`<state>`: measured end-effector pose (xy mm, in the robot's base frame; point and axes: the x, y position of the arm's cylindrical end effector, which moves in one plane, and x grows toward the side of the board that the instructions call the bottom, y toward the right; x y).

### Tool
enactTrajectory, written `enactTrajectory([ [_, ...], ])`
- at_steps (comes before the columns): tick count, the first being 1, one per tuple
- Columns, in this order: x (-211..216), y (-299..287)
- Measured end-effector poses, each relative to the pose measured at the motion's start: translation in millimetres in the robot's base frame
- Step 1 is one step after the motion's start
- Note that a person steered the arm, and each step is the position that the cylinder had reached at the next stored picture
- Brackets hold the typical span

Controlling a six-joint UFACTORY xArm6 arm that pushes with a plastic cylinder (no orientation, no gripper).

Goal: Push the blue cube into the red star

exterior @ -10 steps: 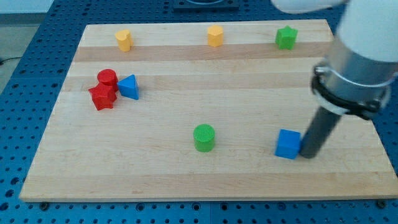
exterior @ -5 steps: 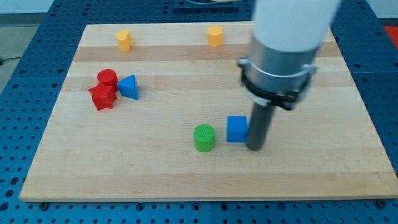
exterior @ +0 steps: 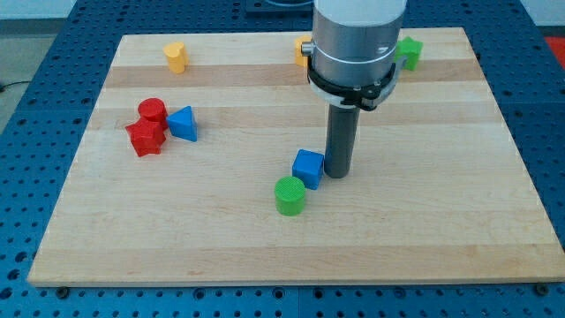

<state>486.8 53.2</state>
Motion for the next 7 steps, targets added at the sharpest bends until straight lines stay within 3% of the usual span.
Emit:
enactTrajectory([
  [1,1.3,-30.4],
  [3,1.3,-144.1],
  [7,2.0,-202.9],
])
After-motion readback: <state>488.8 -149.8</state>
